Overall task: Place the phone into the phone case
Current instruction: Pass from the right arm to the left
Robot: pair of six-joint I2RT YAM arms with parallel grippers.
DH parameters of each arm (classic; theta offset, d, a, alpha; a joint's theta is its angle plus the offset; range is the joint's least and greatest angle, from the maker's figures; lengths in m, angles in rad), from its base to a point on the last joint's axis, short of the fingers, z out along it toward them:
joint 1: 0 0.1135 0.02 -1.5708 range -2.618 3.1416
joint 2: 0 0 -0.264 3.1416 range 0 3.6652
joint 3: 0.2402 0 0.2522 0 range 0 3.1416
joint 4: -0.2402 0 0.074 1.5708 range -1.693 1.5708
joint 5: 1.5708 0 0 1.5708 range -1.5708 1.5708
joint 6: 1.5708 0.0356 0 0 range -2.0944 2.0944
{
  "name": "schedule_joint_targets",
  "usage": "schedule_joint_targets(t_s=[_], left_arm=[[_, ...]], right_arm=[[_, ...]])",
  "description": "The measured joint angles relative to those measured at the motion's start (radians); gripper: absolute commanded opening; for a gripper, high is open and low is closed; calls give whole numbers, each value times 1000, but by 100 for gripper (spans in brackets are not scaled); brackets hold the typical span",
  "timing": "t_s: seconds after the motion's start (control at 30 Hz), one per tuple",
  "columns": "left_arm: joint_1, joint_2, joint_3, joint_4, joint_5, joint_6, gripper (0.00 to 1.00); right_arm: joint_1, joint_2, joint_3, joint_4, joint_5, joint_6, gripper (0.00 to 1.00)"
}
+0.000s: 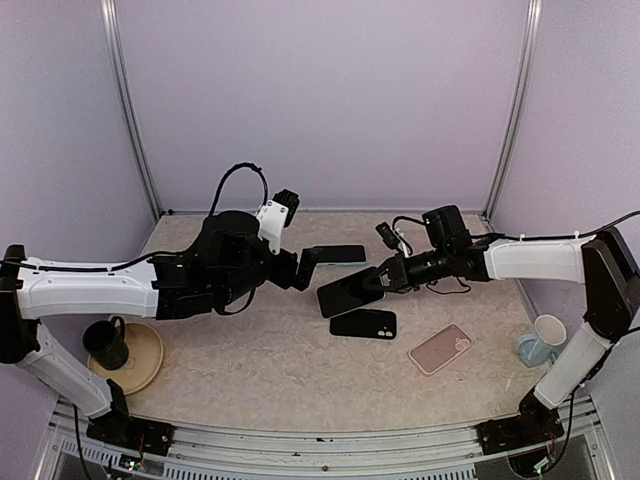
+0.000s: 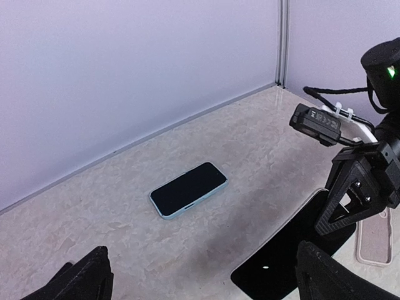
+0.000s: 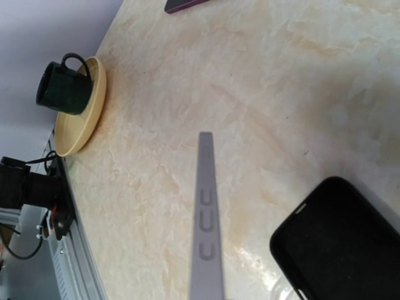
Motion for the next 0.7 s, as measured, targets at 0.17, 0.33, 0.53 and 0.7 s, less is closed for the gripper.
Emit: schedule_joint_targets(t_s=[0.17, 0.33, 0.53, 0.7], left_arm=[[3, -3, -10, 37, -18, -93, 99], [16, -33, -53, 82, 21, -147, 99], [9, -29, -53, 121, 45, -89, 99], [0, -2, -52, 125, 80, -78, 99]], right_arm=[[-9, -30, -7, -20, 25, -20, 0], [-18, -41, -7, -25, 40, -28, 0], [-21, -46, -7, -29, 50, -37, 0], [-21, -52, -7, -39, 52, -51, 0]])
